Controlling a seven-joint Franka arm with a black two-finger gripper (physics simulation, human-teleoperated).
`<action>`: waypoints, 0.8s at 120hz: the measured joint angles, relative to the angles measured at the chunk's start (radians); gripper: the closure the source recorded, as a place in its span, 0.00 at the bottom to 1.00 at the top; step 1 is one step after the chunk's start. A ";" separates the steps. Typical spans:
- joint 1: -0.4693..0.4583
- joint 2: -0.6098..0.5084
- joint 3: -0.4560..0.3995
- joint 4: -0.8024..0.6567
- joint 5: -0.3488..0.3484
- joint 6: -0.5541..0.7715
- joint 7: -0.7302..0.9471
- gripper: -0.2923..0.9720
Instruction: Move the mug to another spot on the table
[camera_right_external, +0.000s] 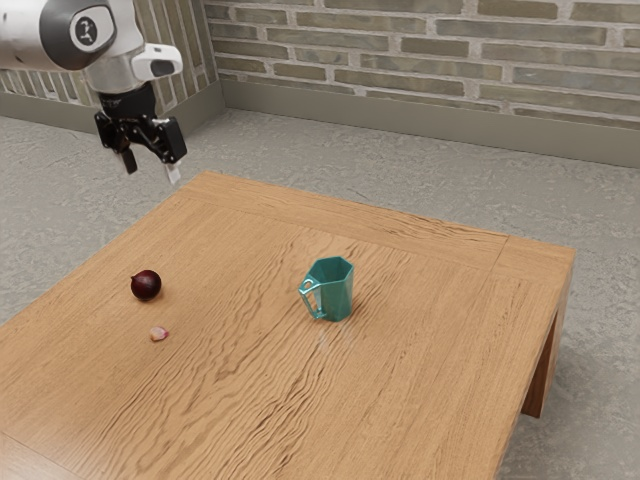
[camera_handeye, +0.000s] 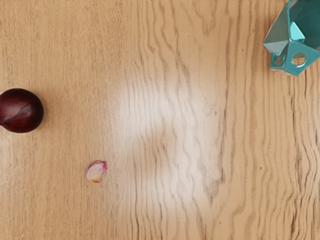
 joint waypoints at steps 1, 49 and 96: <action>0.000 0.000 0.000 0.000 0.001 0.001 0.000 0.25; -0.141 -0.094 -0.001 -0.275 -0.012 0.153 -0.041 0.25; -0.272 0.106 -0.002 -0.365 -0.080 0.392 -0.133 0.25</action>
